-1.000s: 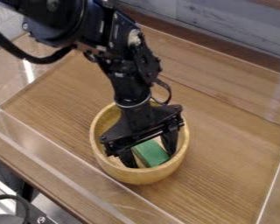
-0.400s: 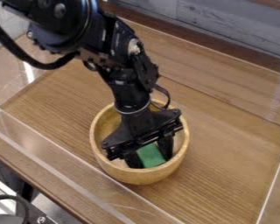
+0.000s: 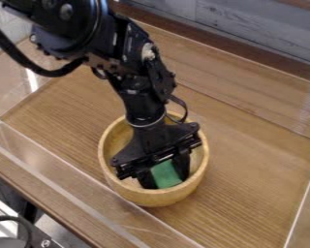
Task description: Remove the green block from inside the brown bowl and put it on the table
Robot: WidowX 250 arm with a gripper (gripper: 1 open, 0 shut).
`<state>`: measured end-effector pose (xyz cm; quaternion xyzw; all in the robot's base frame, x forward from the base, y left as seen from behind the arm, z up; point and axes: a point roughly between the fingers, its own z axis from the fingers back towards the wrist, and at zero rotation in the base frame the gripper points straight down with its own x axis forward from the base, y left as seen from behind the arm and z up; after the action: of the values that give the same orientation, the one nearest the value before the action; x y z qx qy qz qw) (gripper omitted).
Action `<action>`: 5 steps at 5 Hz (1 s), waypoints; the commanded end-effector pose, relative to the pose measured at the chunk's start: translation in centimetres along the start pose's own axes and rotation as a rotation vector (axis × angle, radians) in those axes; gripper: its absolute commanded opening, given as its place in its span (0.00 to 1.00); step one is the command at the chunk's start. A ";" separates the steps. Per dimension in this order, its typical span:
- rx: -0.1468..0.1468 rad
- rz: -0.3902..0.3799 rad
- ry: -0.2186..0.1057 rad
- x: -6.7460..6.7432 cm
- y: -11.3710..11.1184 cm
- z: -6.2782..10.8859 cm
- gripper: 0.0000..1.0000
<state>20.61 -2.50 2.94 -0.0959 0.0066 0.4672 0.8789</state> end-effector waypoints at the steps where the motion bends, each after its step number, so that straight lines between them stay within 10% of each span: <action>1: -0.024 -0.007 -0.014 0.3 -0.4 1.0 0.00; 5: -0.003 -0.009 0.017 0.1 0.0 2.0 0.00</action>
<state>19.52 -2.23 3.88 -0.0904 0.0362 0.4631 0.8809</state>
